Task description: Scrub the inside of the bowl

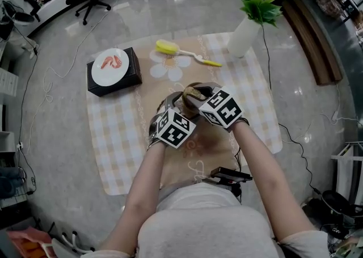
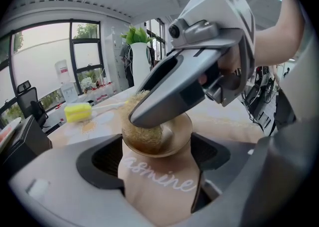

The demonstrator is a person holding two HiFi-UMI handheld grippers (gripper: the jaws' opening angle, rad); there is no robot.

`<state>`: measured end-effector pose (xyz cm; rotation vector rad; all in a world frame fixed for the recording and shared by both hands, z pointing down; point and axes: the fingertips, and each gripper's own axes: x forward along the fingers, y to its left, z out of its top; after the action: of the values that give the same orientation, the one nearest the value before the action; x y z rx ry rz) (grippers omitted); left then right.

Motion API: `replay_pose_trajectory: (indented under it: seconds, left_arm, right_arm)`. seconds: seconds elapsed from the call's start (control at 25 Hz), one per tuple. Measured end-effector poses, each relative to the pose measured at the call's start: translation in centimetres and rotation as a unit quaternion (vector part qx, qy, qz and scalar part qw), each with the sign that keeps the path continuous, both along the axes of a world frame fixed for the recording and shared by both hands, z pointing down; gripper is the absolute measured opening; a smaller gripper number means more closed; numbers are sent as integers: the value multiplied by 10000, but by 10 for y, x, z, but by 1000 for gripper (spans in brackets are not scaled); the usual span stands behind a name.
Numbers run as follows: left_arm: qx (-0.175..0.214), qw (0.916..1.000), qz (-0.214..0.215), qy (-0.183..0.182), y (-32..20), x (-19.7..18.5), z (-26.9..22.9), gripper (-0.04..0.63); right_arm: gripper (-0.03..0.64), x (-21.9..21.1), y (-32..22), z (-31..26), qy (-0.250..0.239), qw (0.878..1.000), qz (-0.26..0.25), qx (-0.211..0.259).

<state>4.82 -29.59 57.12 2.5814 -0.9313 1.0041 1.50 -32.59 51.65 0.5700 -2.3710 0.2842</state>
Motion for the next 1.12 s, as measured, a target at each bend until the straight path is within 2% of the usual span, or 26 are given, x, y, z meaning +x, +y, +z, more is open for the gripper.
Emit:
replay_pose_trajectory:
  seconds: [0.24, 0.56, 0.84, 1.12]
  left_arm:
    - [10, 10000, -8, -7, 0, 0, 0, 434]
    - [-4, 10000, -17, 4, 0, 0, 0, 434]
    - [-14, 10000, -21, 19, -1, 0, 0, 434]
    - [-19, 10000, -28, 22, 0, 0, 0, 434]
  right_arm:
    - [101, 15, -22, 7, 16, 9989, 474, 18]
    - [101, 38, -31, 7, 329, 9956, 854, 215]
    - [101, 54, -22, 10, 487, 9935, 1017, -120]
    - [101, 60, -5, 11, 363, 9919, 1086, -547]
